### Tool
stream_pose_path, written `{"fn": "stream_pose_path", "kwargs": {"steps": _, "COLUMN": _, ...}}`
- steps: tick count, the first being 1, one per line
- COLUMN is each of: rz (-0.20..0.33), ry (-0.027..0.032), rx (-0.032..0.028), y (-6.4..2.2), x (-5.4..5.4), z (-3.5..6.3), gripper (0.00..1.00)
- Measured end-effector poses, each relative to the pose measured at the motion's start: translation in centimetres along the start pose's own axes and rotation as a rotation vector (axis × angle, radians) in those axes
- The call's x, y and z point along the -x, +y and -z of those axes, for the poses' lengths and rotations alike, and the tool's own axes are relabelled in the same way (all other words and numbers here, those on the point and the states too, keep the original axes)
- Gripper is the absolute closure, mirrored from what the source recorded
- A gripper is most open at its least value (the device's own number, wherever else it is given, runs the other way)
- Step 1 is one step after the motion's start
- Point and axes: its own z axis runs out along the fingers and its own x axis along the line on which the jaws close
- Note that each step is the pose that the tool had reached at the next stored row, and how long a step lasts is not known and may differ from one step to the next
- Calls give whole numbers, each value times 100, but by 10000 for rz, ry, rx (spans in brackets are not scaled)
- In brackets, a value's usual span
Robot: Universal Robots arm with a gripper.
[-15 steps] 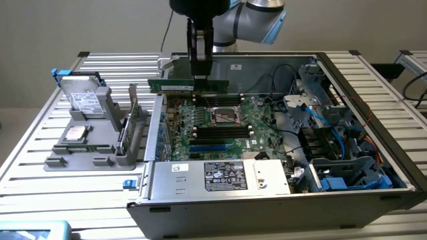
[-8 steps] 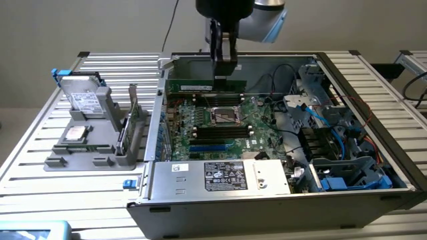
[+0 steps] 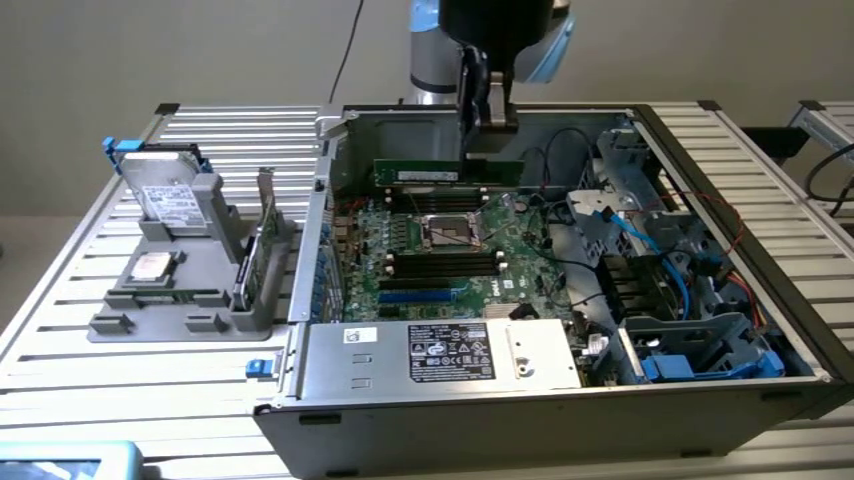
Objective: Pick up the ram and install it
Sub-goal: 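Pick up the ram and move it above insertion slot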
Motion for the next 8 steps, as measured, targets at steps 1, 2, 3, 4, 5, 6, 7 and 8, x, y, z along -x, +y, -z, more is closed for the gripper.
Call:
{"fn": "stream_pose_path", "kwargs": {"steps": 1, "rz": 0, "ry": -12, "rx": -1, "y": -21, "x": 7, "z": -8, "gripper": 87}}
{"fn": "stream_pose_path", "kwargs": {"steps": 2, "rz": 0, "ry": -26, "rx": -1, "y": -39, "x": 16, "z": -15, "gripper": 87}}
{"fn": "stream_pose_path", "kwargs": {"steps": 3, "rz": 0, "ry": -39, "rx": -1, "y": -55, "x": 26, "z": -23, "gripper": 87}}
{"fn": "stream_pose_path", "kwargs": {"steps": 4, "rz": -1, "ry": -44, "rx": -1, "y": -66, "x": 42, "z": -31, "gripper": 87}}
{"fn": "stream_pose_path", "kwargs": {"steps": 5, "rz": 0, "ry": -44, "rx": 0, "y": -74, "x": 63, "z": -39, "gripper": 87}}
{"fn": "stream_pose_path", "kwargs": {"steps": 6, "rz": -1, "ry": -44, "rx": 0, "y": -81, "x": 86, "z": -48, "gripper": 87}}
{"fn": "stream_pose_path", "kwargs": {"steps": 7, "rz": -1, "ry": -45, "rx": -1, "y": -87, "x": 111, "z": -58, "gripper": 87}}
{"fn": "stream_pose_path", "kwargs": {"steps": 8, "rz": -1, "ry": -45, "rx": -1, "y": -93, "x": 138, "z": -66, "gripper": 87}}
